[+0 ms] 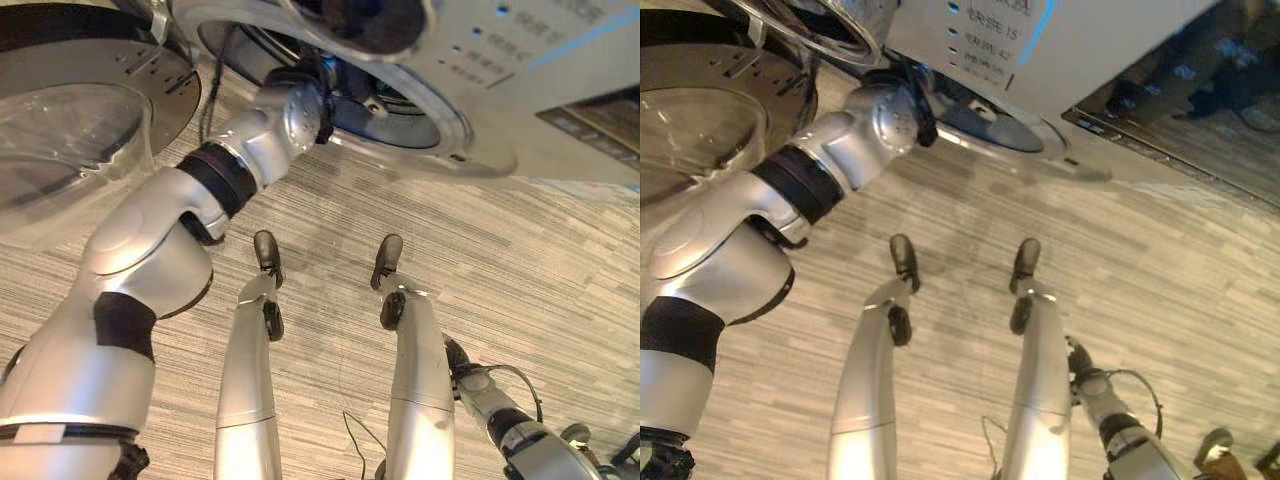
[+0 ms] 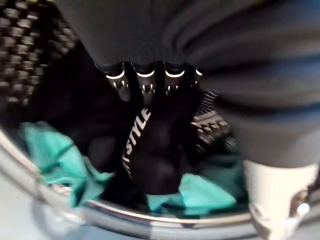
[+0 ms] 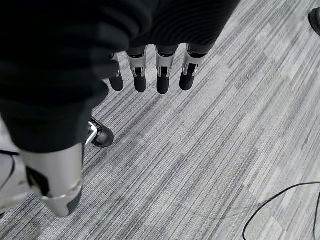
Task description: Grab the laundry basket,head to the washer,open it,put in the laundry and shut it.
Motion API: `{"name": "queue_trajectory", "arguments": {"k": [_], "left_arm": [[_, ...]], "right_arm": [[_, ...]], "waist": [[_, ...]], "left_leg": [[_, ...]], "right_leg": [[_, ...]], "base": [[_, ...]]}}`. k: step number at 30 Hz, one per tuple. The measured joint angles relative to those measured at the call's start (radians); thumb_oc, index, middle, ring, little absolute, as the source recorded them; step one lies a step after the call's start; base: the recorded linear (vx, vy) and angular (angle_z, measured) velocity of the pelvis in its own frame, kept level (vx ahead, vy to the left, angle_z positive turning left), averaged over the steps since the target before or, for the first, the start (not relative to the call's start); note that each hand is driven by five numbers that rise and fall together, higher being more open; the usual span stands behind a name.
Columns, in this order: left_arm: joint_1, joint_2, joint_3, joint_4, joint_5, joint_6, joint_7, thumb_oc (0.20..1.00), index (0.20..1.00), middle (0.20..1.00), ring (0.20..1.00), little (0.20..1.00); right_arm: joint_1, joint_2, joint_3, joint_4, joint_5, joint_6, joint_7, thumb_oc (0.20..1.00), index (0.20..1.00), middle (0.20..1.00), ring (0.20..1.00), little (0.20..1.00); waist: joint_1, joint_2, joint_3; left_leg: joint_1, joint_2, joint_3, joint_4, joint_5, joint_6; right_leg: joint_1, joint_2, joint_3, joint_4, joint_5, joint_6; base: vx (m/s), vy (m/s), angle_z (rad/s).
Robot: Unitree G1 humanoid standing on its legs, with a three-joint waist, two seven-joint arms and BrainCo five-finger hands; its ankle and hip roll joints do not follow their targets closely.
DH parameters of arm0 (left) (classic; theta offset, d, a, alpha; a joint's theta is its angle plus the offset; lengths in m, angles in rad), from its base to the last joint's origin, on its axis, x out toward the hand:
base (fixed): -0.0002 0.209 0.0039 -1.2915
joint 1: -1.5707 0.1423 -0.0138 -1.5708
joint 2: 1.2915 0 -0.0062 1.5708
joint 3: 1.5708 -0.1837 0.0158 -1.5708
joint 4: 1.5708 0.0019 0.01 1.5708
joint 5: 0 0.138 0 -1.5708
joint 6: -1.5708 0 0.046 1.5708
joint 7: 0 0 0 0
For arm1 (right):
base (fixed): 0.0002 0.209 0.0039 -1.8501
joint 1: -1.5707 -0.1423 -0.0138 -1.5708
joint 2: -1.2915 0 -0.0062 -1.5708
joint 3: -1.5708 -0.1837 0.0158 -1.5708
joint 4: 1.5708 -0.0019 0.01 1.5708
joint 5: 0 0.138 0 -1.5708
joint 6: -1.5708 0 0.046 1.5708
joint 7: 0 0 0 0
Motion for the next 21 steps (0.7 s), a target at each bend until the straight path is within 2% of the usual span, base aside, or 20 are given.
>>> {"name": "queue_trajectory", "arguments": {"k": [2, 4, 5, 6, 7, 8, 9, 11, 12, 13, 15, 17, 21], "left_arm": [[0.116, 0.008, 0.067, -0.096, 0.023, 0.012, -0.020, 1.000, 1.000, 1.000, 1.000, 1.000], [0.181, 0.001, 0.063, -0.111, 0.023, 0.022, -0.029, 1.000, 1.000, 1.000, 1.000, 1.000], [0.260, 0.018, 0.131, -0.154, 0.018, 0.022, -0.046, 1.000, 1.000, 1.000, 1.000, 1.000], [0.376, 0.025, 0.253, -0.260, 0.009, 0.019, -0.049, 1.000, 1.000, 1.000, 1.000, 1.000], [0.457, 0.041, 0.292, -0.310, -0.008, 0.012, -0.050, 1.000, 1.000, 1.000, 1.000, 1.000], [0.625, 0.047, 0.367, -0.380, -0.034, 0.008, -0.066, 1.000, 1.000, 1.000, 1.000, 1.000], [0.703, 0.038, 0.395, -0.409, -0.043, 0.003, -0.064, 1.000, 1.000, 1.000, 1.000, 1.000], [0.925, 0.091, 0.435, -0.478, -0.088, -0.004, -0.086, 1.000, 1.000, 1.000, 1.000, 1.000], [1.108, 0.107, 0.526, -0.551, -0.115, -0.008, -0.097, 1.000, 1.000, 1.000, 1.000, 1.000], [1.225, 0.120, 0.562, -0.587, -0.121, -0.010, -0.107, 1.000, 1.000, 1.000, 1.000, 1.000], [1.340, 0.162, 0.550, -0.594, -0.138, -0.008, -0.133, 1.000, 1.000, 1.000, 1.000, 1.000], [1.470, 0.189, 0.600, -0.607, -0.150, -0.011, -0.169, 1.000, 1.000, 1.000, 1.000, 1.000], [1.525, 0.231, 0.619, -0.620, -0.155, -0.013, -0.222, 1.000, 1.000, 1.000, 1.000, 1.000]], "right_arm": [[0.004, 0.000, 0.003, 0.013, 0.012, 0.001, 0.000, 1.000, 1.000, 1.000, 1.000, 1.000], [0.013, 0.000, 0.013, 0.016, 0.012, 0.000, 0.000, 1.000, 1.000, 1.000, 1.000, 1.000], [0.016, -0.005, 0.006, 0.020, 0.012, 0.000, 0.000, 1.000, 1.000, 1.000, 1.000, 1.000], [0.030, 0.000, 0.007, 0.008, 0.011, 0.000, 0.000, 1.000, 1.000, 1.000, 1.000, 1.000], [0.047, 0.002, 0.007, 0.014, 0.011, 0.000, 0.001, 1.000, 1.000, 1.000, 1.000, 1.000], [0.091, 0.011, -0.001, 0.011, 0.009, 0.003, 0.001, 1.000, 1.000, 1.000, 1.000, 1.000], [0.119, 0.018, 0.003, 0.007, 0.009, 0.003, 0.002, 1.000, 1.000, 1.000, 1.000, 1.000], [0.196, 0.032, -0.012, -0.001, -0.024, 0.008, 0.004, 1.000, 1.000, 1.000, 1.000, 1.000], [0.243, 0.043, -0.035, -0.026, -0.042, 0.018, 0.006, 1.000, 1.000, 1.000, 1.000, 1.000], [0.277, 0.048, -0.042, -0.040, -0.061, 0.022, 0.007, 1.000, 1.000, 1.000, 1.000, 1.000], [0.308, 0.047, -0.047, -0.045, -0.079, 0.030, 0.008, 1.000, 1.000, 1.000, 1.000, 1.000], [0.309, 0.033, -0.049, -0.052, -0.116, 0.042, 0.008, 1.000, 1.000, 1.000, 1.000, 1.000], [0.319, 0.015, -0.048, -0.083, -0.168, 0.042, 0.019, 1.000, 1.000, 1.000, 1.000, 1.000]], "waist": [[0.006, 0.000, 0.000], [0.006, 0.000, 0.000], [0.016, 0.001, 0.001], [0.009, 0.001, 0.001], [0.013, 0.001, 0.001], [0.030, 0.001, 0.001], [0.028, 0.000, 0.000], [0.057, 0.000, -0.002], [0.063, -0.002, -0.004], [0.066, -0.003, -0.003], [0.091, -0.005, -0.006], [0.090, -0.005, -0.006], [0.093, -0.021, -0.021]], "left_leg": [[0.053, 0.001, -0.002, -0.037, 0.009, -0.007], [0.097, 0.000, -0.005, -0.057, 0.012, -0.009], [0.133, 0.000, -0.008, -0.077, 0.014, -0.012], [0.168, -0.001, -0.004, -0.104, 0.021, -0.019], [0.203, -0.003, -0.005, -0.129, 0.028, -0.021], [0.271, -0.003, -0.012, -0.185, 0.041, -0.032], [0.308, -0.004, -0.018, -0.215, 0.053, -0.034], [0.405, -0.004, -0.053, -0.290, 0.070, -0.049], [0.467, 0.001, -0.065, -0.339, 0.081, -0.058], [0.520, 0.002, -0.072, -0.370, 0.091, -0.060], [0.592, 0.006, -0.076, -0.404, 0.098, -0.063], [0.677, 0.018, -0.076, -0.466, 0.109, -0.067], [0.777, 0.034, -0.055, -0.520, 0.112, -0.065]], "right_leg": [[0.048, -0.001, -0.011, -0.020, -0.001, -0.002], [0.089, -0.001, -0.016, -0.029, -0.003, -0.004], [0.124, 0.000, -0.021, -0.039, -0.007, -0.004], [0.151, -0.001, -0.021, -0.054, -0.007, -0.003], [0.179, -0.001, -0.022, -0.064, -0.008, -0.004], [0.243, 0.000, -0.043, -0.093, -0.018, -0.007], [0.276, 0.002, -0.052, -0.114, -0.021, -0.007], [0.377, 0.011, -0.098, -0.147, -0.041, -0.019], [0.436, 0.018, -0.117, -0.170, -0.052, -0.018], [0.483, 0.021, -0.129, -0.184, -0.055, -0.018], [0.552, 0.030, -0.138, -0.206, -0.056, -0.019], [0.639, 0.048, -0.155, -0.267, -0.043, -0.018], [0.747, 0.077, -0.155, -0.368, -0.008, -0.007]], "base": [[-0.03, -0.021, 0.06], [-0.05, -0.038, 0.04], [-0.07, -0.062, 0.04], [-0.05, -0.045, 0.04], [-0.05, -0.062, 0.09], [-0.03, -0.041, 0.12], [-0.02, -0.067, 0.23], [0.00, -0.048, 0.24], [0.02, -0.029, 0.17], [0.03, -0.024, 0.14], [0.04, 0.016, 0.03], [0.06, 0.050, -0.07], [0.06, 0.072, -0.16]]}}
